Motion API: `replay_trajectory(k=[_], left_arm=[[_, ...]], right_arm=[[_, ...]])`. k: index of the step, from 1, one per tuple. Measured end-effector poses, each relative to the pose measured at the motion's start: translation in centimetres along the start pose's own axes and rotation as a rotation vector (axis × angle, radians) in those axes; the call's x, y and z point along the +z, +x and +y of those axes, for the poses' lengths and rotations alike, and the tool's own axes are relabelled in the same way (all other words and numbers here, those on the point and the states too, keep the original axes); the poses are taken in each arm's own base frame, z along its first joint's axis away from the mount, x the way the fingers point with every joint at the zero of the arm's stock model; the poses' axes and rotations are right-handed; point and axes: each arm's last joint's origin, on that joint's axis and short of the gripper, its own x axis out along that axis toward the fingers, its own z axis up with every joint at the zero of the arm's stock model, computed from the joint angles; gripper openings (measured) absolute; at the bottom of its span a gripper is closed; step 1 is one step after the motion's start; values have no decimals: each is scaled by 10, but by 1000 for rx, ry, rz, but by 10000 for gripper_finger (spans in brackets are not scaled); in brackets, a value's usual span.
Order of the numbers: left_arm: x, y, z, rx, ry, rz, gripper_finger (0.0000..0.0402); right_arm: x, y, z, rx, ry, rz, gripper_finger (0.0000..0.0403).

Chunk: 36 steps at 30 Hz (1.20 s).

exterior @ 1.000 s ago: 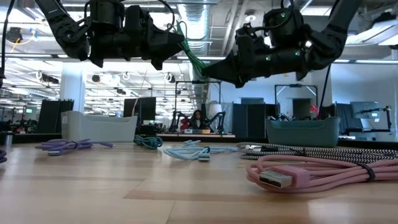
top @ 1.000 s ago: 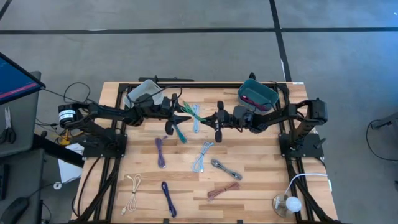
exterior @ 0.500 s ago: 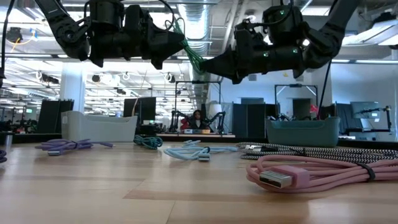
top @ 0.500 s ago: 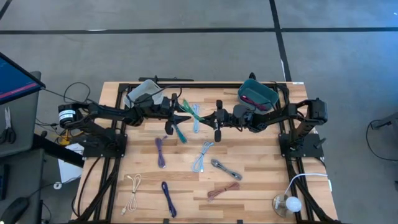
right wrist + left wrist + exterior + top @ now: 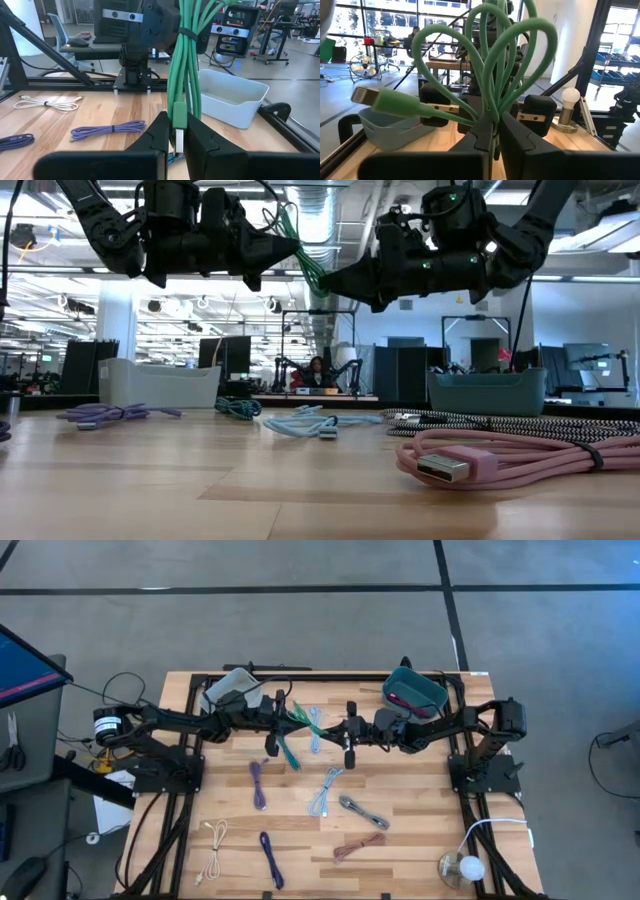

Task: Pick & Place USB Port
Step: Put the green charger cable into the white bin

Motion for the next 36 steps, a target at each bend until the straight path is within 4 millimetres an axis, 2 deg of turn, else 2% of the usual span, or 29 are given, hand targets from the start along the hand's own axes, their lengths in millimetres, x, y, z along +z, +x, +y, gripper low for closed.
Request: replay_trajectory(k=[4,11,21,27,30,36], left_arm=[[0,0,0,0,0,1,10],[-1,0,0,0,-1,8,9],[-1,-3,7,44,26,5,7],[0,-7,13,74,33,6,7],[-2,-20,15,108,38,12,7],[3,-65,6,202,83,-40,7]], right_arm=[[0,0,0,0,1,4,25],[1,0,0,-4,9,-3,84],[-1,0,0,-5,11,18,85],[-5,-2,0,-3,20,98,86],[-2,-8,0,-5,53,156,86],[18,-27,2,-2,53,233,86]])
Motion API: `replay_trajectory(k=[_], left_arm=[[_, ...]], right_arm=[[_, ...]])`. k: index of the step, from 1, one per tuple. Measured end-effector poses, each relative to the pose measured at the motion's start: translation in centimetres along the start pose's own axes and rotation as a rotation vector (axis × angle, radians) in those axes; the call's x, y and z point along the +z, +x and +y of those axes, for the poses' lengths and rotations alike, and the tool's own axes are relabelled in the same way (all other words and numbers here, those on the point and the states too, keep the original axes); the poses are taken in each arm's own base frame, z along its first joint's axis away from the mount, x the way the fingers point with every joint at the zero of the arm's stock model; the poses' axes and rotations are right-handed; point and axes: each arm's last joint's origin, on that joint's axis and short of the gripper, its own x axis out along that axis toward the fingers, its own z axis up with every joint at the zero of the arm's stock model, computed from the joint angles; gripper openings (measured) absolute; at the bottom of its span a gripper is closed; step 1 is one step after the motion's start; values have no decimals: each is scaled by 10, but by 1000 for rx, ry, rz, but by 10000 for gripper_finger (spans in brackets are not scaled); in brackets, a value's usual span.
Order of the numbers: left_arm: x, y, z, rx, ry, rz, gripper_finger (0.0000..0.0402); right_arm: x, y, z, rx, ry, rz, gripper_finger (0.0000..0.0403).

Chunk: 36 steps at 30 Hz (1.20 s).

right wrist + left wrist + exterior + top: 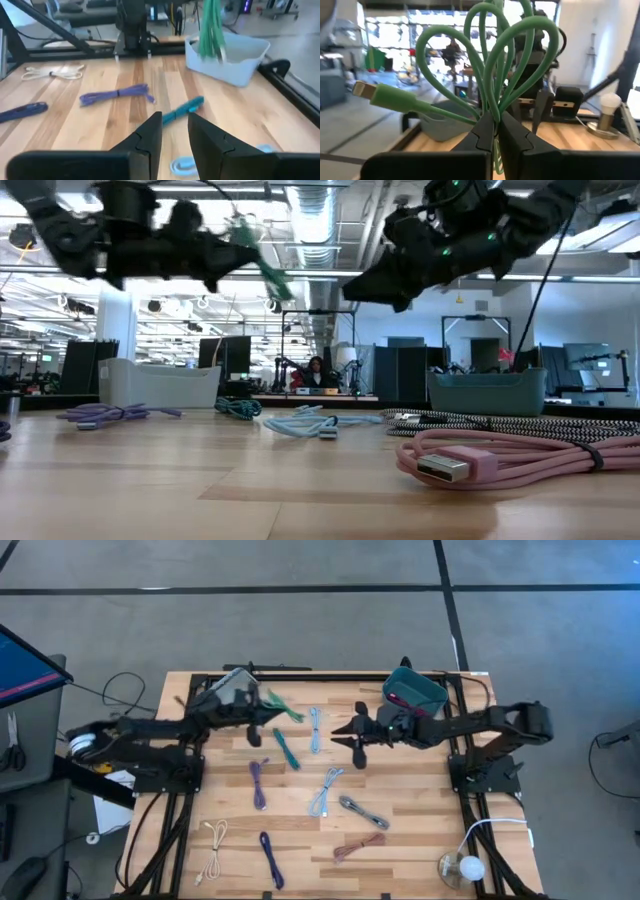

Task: Pick & Place USB Port
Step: Put the green charger cable into the white bin

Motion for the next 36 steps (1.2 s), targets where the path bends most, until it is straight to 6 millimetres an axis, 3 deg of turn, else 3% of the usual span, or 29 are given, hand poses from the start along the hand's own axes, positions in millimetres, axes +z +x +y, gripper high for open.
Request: replay_trajectory(k=[5,9,16,22,29,36], left_arm=[[-3,-39,-2,116,-30,-12,7],[-15,-57,1,266,-36,67,7],[-12,-68,12,454,18,70,7],[-23,-76,21,665,24,190,7],[-25,-81,26,874,60,228,7],[-41,-90,27,1048,49,411,7]], right_arm=[[9,-20,1,-28,-27,4,86],[6,-37,3,-67,-46,-30,78],[-19,-72,8,-142,11,-38,66],[-43,-100,18,-226,61,-87,66],[-42,-121,24,-246,74,-209,65],[-41,-125,26,-236,71,-221,65]])
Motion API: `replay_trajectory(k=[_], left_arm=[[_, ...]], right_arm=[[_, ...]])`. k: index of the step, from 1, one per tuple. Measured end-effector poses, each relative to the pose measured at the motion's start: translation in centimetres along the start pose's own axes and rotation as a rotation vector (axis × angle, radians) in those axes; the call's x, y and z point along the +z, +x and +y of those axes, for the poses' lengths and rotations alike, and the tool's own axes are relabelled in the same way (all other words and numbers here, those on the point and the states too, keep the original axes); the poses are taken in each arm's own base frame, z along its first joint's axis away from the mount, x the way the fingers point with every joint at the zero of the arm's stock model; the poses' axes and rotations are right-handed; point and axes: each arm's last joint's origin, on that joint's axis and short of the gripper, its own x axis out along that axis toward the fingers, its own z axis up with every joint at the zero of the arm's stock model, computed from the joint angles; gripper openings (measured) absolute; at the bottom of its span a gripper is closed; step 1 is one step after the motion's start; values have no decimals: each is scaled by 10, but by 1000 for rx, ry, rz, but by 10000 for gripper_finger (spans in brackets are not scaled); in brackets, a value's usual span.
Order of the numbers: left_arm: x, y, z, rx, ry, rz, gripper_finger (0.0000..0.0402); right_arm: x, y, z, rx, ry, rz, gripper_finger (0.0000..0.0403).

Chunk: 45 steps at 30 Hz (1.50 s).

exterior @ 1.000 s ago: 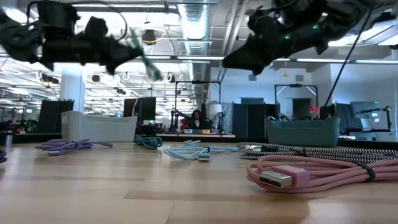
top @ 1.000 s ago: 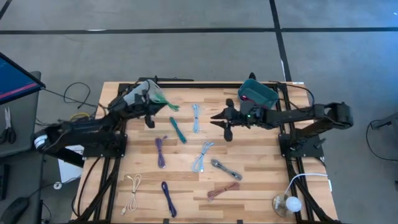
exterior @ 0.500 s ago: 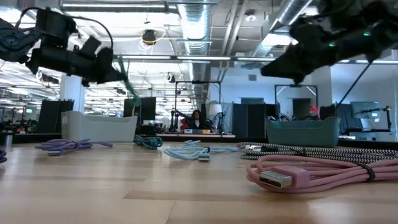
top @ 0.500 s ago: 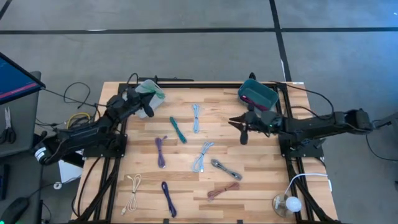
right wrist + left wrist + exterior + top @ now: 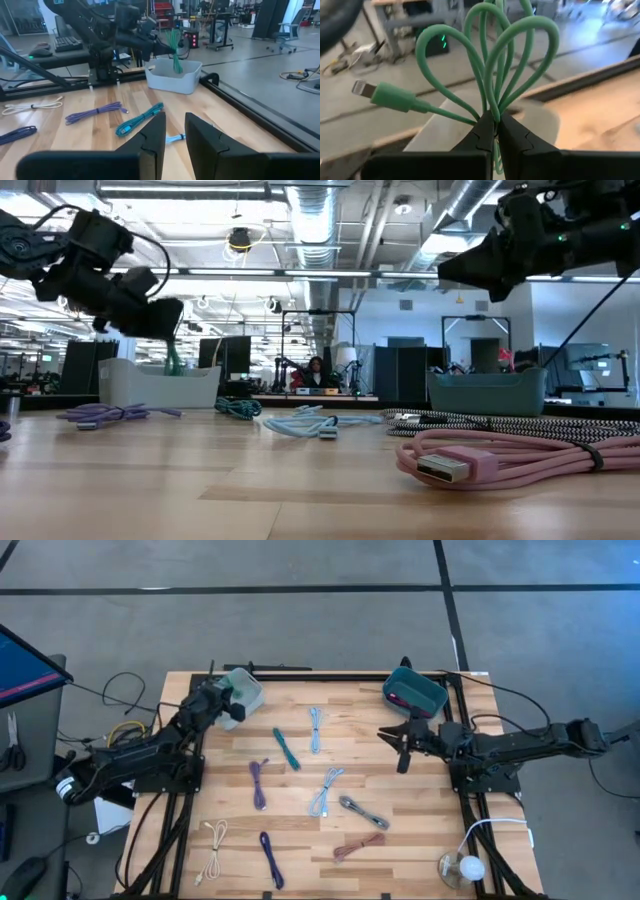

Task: Pick & Place USB Port
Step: Put the green charger cable into the white bin, then put the blue black charger cable into the green bin

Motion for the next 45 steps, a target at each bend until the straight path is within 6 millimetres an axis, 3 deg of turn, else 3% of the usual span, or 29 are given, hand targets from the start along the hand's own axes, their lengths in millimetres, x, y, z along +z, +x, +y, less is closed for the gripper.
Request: replay_trajectory(k=[19,28,37,45], left_arm=[[-18,11,2,55,-41,141,15],[-18,13,1,72,-55,134,81],[-3,15,1,61,-75,18,157],[10,17,-4,-37,-93,-22,181]], right_arm=[[0,0,0,-14,-1,2,65],[0,0,0,-14,-1,1,65],[0,0,0,-14,0,-1,65],[0,0,0,-14,-1,-1,65]])
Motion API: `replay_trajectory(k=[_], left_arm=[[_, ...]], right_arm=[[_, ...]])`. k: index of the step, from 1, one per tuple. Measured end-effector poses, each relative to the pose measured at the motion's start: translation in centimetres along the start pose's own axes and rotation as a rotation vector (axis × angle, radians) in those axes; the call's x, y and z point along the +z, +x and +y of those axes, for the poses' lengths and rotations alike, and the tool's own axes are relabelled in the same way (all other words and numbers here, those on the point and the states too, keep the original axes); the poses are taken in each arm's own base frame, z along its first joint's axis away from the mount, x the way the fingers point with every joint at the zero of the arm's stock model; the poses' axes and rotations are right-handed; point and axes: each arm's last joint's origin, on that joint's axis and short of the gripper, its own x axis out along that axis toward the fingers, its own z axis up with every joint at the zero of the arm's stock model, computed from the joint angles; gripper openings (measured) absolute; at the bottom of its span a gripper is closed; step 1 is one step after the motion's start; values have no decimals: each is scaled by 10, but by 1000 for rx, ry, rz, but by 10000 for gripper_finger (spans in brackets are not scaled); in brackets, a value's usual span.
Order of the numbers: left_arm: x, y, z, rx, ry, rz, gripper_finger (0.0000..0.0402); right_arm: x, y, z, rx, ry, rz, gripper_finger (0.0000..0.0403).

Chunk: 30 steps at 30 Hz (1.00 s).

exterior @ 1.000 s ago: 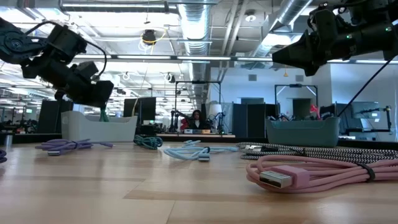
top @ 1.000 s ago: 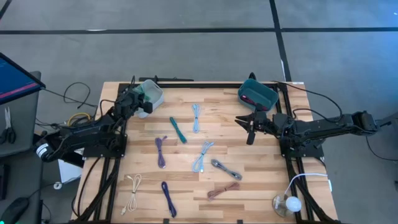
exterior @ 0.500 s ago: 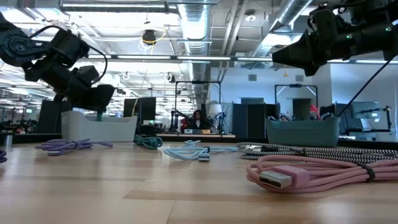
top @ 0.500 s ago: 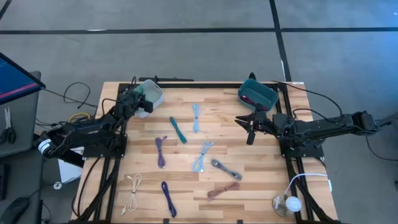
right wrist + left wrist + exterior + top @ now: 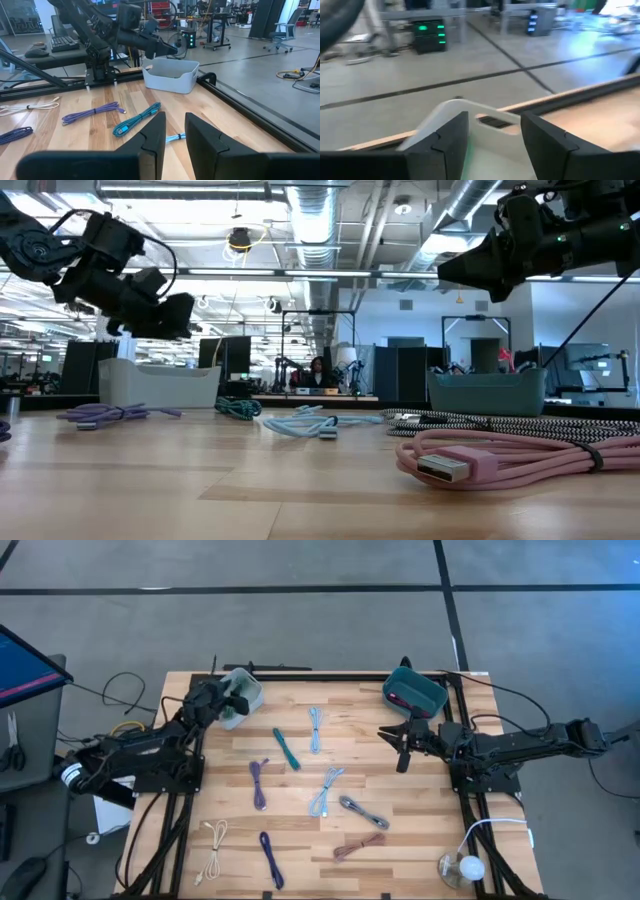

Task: Pick & Place USB Port
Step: Put the blue black charger cable into the green bin

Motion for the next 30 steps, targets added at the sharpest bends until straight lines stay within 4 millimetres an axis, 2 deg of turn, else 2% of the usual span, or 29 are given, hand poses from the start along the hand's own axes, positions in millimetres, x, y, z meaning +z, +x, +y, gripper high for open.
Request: replay_trajectory(k=[4,16,22,26,30], left_arm=[[3,-2,-9,-206,-7,-19,170],[10,-18,-35,-1014,66,-85,122],[12,-25,-46,-1120,71,-100,104],[27,-28,-56,-1176,92,-158,99],[40,-30,-68,-1226,196,-178,99]], right_arm=[[0,0,0,0,0,0,65],[0,0,0,1,-1,4,65],[0,0,0,-2,-3,3,65],[0,0,-1,-3,-3,3,65],[0,0,-1,-3,-3,4,65]])
